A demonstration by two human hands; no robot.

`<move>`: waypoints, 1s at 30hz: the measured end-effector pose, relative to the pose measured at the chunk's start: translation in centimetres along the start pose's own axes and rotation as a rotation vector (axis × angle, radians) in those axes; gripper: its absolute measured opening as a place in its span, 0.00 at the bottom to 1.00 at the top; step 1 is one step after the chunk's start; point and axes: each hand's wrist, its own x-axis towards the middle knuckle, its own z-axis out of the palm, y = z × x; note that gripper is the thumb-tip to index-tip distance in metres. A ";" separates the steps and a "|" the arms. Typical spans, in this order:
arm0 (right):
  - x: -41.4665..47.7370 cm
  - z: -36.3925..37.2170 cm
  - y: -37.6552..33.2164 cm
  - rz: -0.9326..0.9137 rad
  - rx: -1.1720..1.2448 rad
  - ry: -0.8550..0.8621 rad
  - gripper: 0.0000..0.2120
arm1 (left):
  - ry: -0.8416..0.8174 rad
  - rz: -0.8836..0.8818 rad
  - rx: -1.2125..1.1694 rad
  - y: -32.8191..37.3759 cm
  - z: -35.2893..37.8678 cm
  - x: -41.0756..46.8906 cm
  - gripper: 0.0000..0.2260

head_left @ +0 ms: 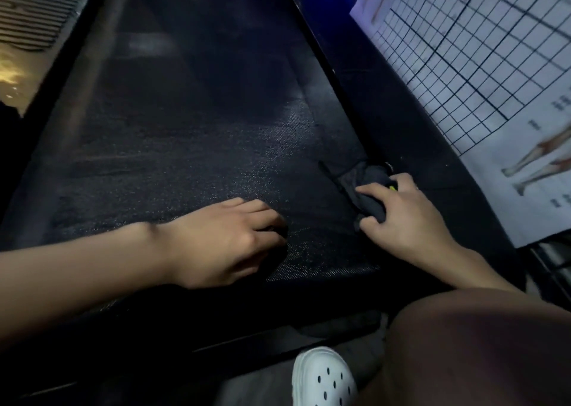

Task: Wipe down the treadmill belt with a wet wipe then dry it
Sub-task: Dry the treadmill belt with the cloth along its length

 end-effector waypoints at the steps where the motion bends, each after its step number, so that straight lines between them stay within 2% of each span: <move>1: 0.1 0.0 -0.4 0.002 0.000 -0.001 0.26 | -0.001 0.001 0.002 -0.1 0.1 -0.4 0.20; 5: 0.0 0.2 -3.6 -0.059 0.015 -0.038 0.27 | -0.002 -0.015 0.001 -0.2 -0.2 -2.2 0.19; 9: 0.2 0.9 -10.0 -0.275 0.001 -0.128 0.30 | -0.002 -0.060 0.015 0.2 -0.7 -5.2 0.18; 13: 0.2 1.6 -17.4 -0.456 -0.023 -0.150 0.28 | 0.002 -0.121 0.094 0.7 -1.1 -8.8 0.17; 17: -0.5 2.1 -23.4 -0.571 -0.024 -0.161 0.26 | 0.009 -0.199 0.046 1.1 -2.4 -12.8 0.04; 18: -0.6 2.1 -24.6 -0.596 -0.018 -0.169 0.26 | -0.006 -0.219 0.022 1.3 -2.9 -13.7 0.05; 22: -2.0 2.8 -29.7 -0.738 0.018 -0.179 0.26 | -0.052 -0.399 -0.003 2.2 -4.4 -17.7 0.09; 25: -3.4 3.4 -33.1 -0.845 0.069 -0.166 0.30 | -0.083 -0.534 0.069 2.7 -5.8 -20.7 0.08; 30: -4.8 4.0 -34.3 -0.950 0.183 -0.164 0.29 | 0.062 -0.730 0.136 2.8 -6.4 -22.1 0.09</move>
